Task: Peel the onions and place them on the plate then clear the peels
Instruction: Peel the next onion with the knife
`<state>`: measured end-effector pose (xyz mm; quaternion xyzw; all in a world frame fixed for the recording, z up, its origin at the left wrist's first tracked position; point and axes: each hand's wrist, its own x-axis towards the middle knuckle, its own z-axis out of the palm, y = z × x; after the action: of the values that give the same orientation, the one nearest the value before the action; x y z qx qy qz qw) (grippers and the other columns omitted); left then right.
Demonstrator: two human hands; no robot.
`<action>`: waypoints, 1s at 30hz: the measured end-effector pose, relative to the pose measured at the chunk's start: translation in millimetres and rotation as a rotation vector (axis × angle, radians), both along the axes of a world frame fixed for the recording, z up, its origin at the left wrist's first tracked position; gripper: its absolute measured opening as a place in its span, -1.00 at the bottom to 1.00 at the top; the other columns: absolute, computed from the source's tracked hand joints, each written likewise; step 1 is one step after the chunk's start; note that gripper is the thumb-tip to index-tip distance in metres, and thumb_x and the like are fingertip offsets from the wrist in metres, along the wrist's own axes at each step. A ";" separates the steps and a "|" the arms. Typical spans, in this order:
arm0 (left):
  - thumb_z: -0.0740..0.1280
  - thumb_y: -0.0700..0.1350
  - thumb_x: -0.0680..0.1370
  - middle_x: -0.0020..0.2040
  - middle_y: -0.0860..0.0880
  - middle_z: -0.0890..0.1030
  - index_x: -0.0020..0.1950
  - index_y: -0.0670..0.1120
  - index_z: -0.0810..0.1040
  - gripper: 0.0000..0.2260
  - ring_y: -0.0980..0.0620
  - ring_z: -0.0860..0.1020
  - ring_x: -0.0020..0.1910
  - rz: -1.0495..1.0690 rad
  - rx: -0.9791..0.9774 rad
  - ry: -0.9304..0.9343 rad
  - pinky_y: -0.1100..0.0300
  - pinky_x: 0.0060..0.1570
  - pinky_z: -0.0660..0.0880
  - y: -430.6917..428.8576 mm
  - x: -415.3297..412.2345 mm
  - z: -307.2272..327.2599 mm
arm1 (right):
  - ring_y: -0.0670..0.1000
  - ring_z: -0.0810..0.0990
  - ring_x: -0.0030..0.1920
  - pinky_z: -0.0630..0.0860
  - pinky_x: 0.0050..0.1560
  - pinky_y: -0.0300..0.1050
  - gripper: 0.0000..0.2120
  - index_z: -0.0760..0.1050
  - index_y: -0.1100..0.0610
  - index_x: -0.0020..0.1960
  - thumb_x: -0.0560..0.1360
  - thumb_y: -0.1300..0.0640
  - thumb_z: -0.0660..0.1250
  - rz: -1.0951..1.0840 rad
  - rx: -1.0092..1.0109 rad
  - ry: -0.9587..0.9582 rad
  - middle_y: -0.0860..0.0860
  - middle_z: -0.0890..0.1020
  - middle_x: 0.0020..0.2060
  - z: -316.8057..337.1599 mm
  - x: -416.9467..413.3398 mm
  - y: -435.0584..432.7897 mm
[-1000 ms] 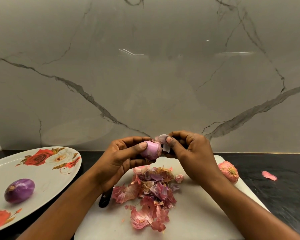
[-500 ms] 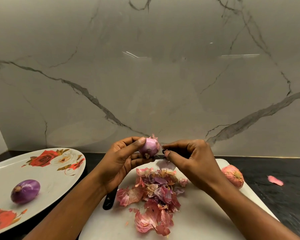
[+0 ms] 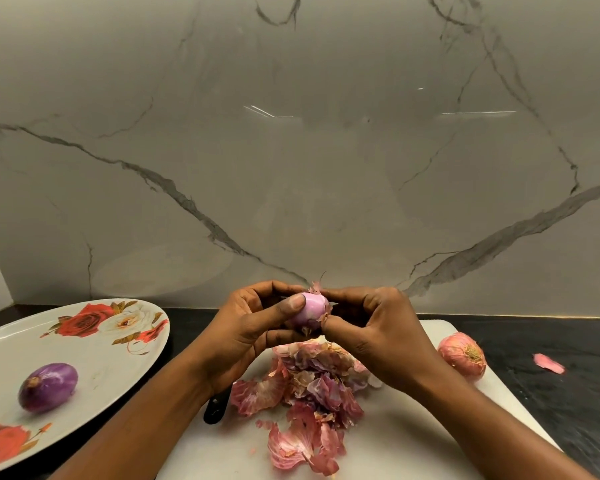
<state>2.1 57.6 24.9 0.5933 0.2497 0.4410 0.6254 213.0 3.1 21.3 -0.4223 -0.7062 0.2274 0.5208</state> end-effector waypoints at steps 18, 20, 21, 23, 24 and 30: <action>0.56 -0.14 0.50 0.24 -0.34 0.65 0.27 -0.28 0.58 -0.59 -0.28 0.72 0.07 -0.004 -0.061 -0.100 0.08 -0.04 0.72 -1.4 -1.5 5.5 | -0.02 0.78 0.03 0.73 0.03 -0.04 -0.69 0.65 0.12 0.35 0.61 0.13 0.46 0.012 -0.032 0.077 -0.02 0.78 0.06 1.1 1.1 2.3; 0.53 -0.11 0.49 0.24 -0.34 0.65 0.30 -0.28 0.56 -0.55 -0.28 0.72 0.08 -0.017 -0.060 -0.114 0.05 0.02 0.72 -1.1 -2.3 4.9 | -0.08 0.77 0.07 0.71 0.07 -0.10 -0.57 0.63 0.11 0.37 0.52 0.09 0.54 0.002 -0.032 0.062 -0.04 0.78 0.09 1.2 0.2 1.7; 0.51 -0.12 0.50 0.24 -0.35 0.65 0.31 -0.29 0.56 -0.56 -0.28 0.72 0.08 -0.022 -0.060 -0.121 0.03 0.05 0.71 -0.7 -2.7 4.6 | -0.09 0.77 0.06 0.71 0.08 -0.10 -0.54 0.63 0.10 0.37 0.49 0.09 0.56 -0.009 -0.033 0.062 -0.04 0.78 0.09 1.4 -0.2 1.7; 0.50 -0.13 0.52 0.25 -0.35 0.65 0.32 -0.30 0.55 -0.56 -0.31 0.71 0.09 -0.025 -0.066 -0.135 0.02 0.06 0.71 -0.6 -3.1 5.1 | -0.09 0.77 0.03 0.72 0.08 -0.08 -0.54 0.63 0.09 0.32 0.45 0.06 0.57 -0.037 -0.036 0.076 -0.03 0.78 0.04 2.2 -0.5 2.6; 0.51 -0.12 0.50 0.25 -0.35 0.65 0.32 -0.29 0.55 -0.55 -0.32 0.71 0.10 -0.022 -0.067 -0.137 0.03 0.04 0.71 -1.1 -3.0 5.8 | -0.08 0.78 0.00 0.73 0.06 -0.07 -0.57 0.64 0.08 0.26 0.43 0.03 0.57 -0.049 -0.038 0.082 -0.03 0.79 0.00 2.7 -0.5 3.1; 0.47 -0.21 0.52 0.26 -0.31 0.66 0.23 -0.24 0.61 -0.70 -0.29 0.71 0.14 0.025 -0.064 -0.145 0.09 -0.04 0.72 -0.3 -2.3 4.9 | -0.06 0.77 -0.07 0.72 0.02 -0.10 -0.78 0.65 0.07 0.07 0.46 0.04 0.55 -0.065 -0.036 0.042 -0.03 0.77 -0.11 1.7 0.1 6.0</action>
<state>-0.1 57.2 29.8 0.5365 0.2252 0.4824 0.6548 213.1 9.1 23.1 -0.4493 -0.6770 0.2319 0.5348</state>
